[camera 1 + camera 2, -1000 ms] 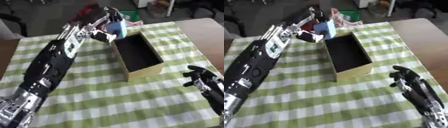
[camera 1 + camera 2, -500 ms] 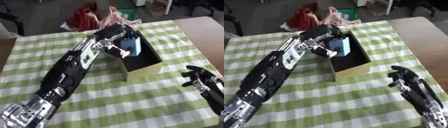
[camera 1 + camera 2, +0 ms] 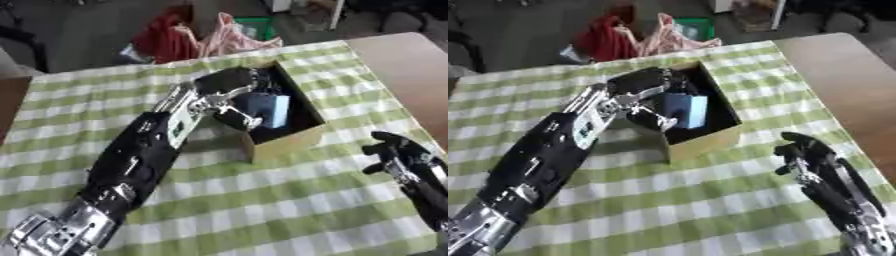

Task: Pick up objects on the table and place them in the box.

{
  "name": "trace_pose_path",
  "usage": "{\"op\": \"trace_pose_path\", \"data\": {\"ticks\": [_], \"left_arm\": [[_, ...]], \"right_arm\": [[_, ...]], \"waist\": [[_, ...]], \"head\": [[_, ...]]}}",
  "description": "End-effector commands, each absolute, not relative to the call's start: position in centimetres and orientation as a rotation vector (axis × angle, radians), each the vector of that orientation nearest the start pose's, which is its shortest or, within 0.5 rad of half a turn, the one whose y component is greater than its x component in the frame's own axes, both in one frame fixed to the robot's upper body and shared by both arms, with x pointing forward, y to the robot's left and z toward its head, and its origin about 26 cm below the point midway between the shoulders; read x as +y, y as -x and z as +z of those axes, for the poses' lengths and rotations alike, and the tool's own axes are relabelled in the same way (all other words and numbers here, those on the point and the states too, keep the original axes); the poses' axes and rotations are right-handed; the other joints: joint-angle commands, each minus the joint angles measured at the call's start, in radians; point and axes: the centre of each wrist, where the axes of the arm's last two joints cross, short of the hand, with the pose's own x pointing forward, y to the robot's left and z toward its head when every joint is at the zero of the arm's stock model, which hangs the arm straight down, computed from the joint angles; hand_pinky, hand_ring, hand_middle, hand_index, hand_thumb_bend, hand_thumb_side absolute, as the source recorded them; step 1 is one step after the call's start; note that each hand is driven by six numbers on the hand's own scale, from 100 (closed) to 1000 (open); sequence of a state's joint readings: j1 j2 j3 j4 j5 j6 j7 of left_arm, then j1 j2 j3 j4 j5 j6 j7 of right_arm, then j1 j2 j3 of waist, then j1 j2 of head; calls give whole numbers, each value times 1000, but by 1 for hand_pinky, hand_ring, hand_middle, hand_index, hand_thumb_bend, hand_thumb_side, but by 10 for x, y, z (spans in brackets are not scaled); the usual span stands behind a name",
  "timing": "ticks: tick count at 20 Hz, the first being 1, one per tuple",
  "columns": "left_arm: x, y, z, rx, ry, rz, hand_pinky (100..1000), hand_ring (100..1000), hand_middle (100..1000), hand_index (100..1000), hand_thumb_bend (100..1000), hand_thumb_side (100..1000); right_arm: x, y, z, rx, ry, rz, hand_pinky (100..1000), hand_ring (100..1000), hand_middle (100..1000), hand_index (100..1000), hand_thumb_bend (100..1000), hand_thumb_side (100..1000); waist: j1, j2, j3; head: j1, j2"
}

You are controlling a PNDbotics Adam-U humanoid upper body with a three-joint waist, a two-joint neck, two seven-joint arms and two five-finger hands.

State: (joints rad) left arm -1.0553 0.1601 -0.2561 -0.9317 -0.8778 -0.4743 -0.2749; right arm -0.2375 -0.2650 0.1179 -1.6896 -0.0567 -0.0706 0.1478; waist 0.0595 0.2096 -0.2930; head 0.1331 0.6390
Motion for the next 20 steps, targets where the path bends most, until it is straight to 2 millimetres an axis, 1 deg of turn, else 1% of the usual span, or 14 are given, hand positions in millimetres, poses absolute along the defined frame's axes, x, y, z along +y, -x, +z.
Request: {"op": "trace_pose_path", "data": {"ticks": [1, 3, 5, 8, 9, 11, 12, 14, 17, 20], "left_arm": [[126, -475, 222, 2597, 742, 2305, 781, 817, 828, 867, 347, 429], [129, -474, 228, 2639, 736, 2263, 783, 821, 833, 870, 353, 461], [133, -472, 237, 2686, 734, 2206, 778, 813, 823, 868, 340, 439], [142, -469, 250, 2771, 746, 2096, 767, 796, 790, 861, 259, 382], [147, -467, 255, 2807, 753, 2053, 767, 795, 788, 861, 253, 373], [158, -464, 265, 2881, 767, 1967, 763, 792, 779, 858, 215, 351], [165, -462, 269, 2921, 774, 1928, 756, 786, 765, 854, 168, 329], [179, -460, 273, 3019, 795, 1849, 753, 787, 761, 855, 132, 329], [204, -456, 277, 3136, 849, 1759, 751, 788, 757, 854, 100, 315], [229, -450, 280, 3252, 900, 1630, 746, 788, 749, 854, 100, 320]], "right_arm": [[-246, -326, 101, -1950, -91, 488, 593, 811, 612, 851, 100, 555], [-246, -326, 101, -1949, -90, 488, 593, 811, 612, 851, 100, 555], [-247, -326, 100, -1947, -87, 486, 593, 811, 612, 851, 100, 555], [-248, -326, 100, -1947, -83, 484, 592, 811, 612, 851, 100, 554], [-249, -325, 100, -1946, -80, 484, 592, 811, 612, 851, 100, 553], [-250, -325, 99, -1944, -73, 480, 592, 811, 611, 851, 100, 552], [-251, -325, 99, -1943, -69, 479, 592, 811, 611, 851, 100, 552], [-253, -324, 98, -1941, -61, 476, 592, 810, 611, 851, 100, 552], [-255, -323, 97, -1938, -52, 469, 592, 810, 611, 851, 100, 551], [-257, -322, 96, -1934, -42, 463, 592, 810, 611, 852, 100, 550]], "waist": [[-7, -18, 4], [-7, -20, 9], [-9, -22, 14], [-11, -25, 24], [-11, -25, 29], [-13, -27, 40], [-14, -28, 46], [-15, -31, 61], [-17, -37, 86], [-21, -41, 115]], "head": [[-3, -9], [-4, -10], [-5, -9], [-9, -8], [-11, -8], [-15, -5], [-18, -4], [-22, 1], [-29, 9], [-33, 18]]}}
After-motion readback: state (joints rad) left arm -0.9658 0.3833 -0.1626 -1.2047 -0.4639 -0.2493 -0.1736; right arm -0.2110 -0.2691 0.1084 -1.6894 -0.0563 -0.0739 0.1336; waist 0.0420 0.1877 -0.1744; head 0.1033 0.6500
